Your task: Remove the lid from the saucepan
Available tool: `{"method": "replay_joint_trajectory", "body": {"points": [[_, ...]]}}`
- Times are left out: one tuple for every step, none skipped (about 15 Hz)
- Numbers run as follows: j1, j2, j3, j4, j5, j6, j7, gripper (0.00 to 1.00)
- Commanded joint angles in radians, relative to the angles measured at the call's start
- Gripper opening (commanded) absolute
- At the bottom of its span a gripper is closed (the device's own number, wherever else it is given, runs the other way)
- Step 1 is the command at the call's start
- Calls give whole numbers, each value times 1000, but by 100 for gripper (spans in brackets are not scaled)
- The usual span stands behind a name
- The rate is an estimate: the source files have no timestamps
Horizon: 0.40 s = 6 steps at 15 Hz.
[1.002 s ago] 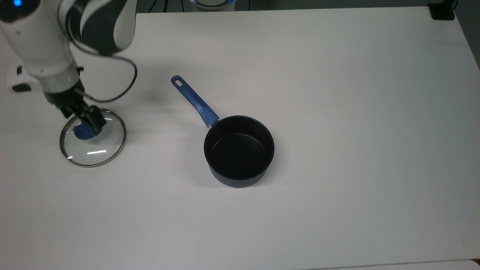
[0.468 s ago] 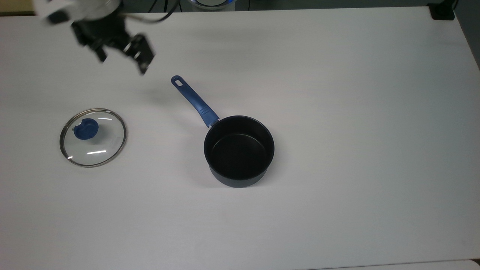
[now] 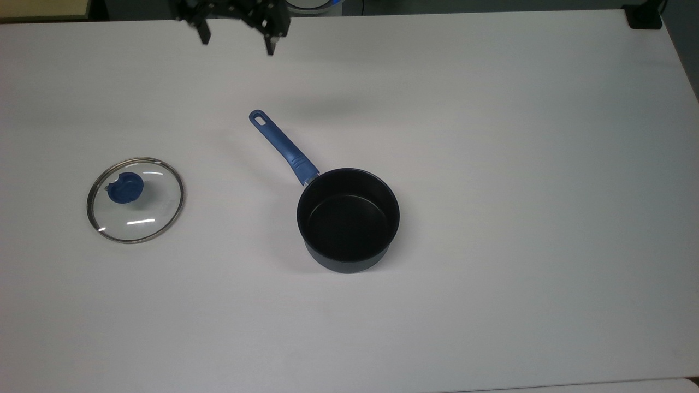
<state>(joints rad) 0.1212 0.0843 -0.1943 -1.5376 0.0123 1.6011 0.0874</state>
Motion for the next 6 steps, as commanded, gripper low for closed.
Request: {"method": "replay_joint_trajectory", "body": {"points": [[-8,-41,1,-42,-18,-7,-11,100],[-9,-41,0,-41,-20,-9,-12,100],[-17,-43,-1,-39,-18,-7,-12,100],[-25,-41,-1,-36,-20,-6,-14,100],[-28,-41,-1,-35,-17,-6,-18,100],[-31,-43,-1,-35,-17,-6,-24,100]]}}
